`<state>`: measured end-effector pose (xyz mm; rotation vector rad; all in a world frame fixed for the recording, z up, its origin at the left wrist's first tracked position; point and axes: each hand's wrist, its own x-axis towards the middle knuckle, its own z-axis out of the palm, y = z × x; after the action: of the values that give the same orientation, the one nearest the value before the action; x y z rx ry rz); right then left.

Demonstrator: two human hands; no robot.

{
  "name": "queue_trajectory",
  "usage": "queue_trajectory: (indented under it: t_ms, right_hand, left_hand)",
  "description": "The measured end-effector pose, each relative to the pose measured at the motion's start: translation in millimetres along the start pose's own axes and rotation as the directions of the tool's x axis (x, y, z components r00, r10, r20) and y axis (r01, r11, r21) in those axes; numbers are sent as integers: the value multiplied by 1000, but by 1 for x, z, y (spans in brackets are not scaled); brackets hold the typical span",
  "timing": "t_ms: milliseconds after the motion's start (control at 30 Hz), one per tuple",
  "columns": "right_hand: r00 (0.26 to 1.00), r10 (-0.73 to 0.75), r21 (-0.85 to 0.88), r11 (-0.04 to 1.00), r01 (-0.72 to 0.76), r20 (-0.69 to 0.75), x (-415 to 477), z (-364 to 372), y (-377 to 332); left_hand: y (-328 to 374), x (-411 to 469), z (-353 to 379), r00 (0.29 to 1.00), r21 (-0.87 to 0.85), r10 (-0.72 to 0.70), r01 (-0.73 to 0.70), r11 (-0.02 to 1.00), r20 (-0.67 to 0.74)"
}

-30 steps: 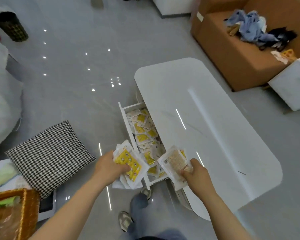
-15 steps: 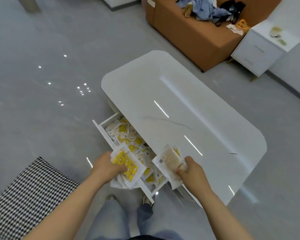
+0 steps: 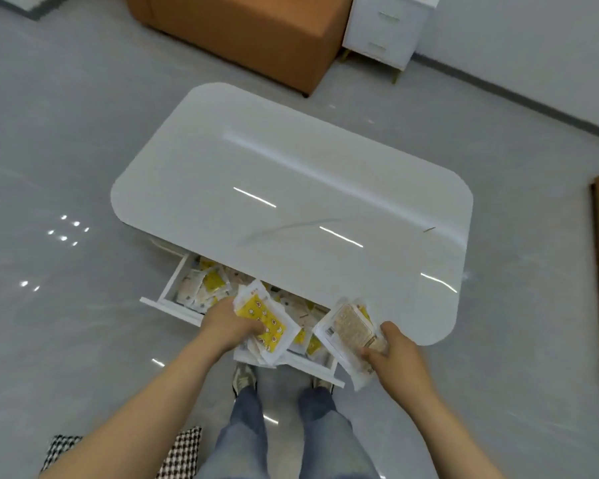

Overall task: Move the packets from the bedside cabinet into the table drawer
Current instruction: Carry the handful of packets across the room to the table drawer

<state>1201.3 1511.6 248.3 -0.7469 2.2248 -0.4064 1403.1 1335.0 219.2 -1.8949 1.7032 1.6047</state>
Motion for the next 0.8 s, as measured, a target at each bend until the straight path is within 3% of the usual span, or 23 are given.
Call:
queue_trajectory:
  t_ms: [200,433,633,800]
  right_hand:
    - [994,97,38,995,-95,-50,-11,17,4]
    - [993,107,-14,994,-108,-47,-5,30,10]
    - [997,64,-131,990,-57,50,25,42,9]
    - [984,-45,-278,956,93,174,60,52,-4]
  left_hand:
    - [1,26,7,994,21,-18,16,1000,105]
    - [-11,36,11,998,216,43,-54,975,52]
    - [-21,26,2,970,477,216,-244,845,113]
    - [-29,15,-16,947,606,289,-312,732,140]
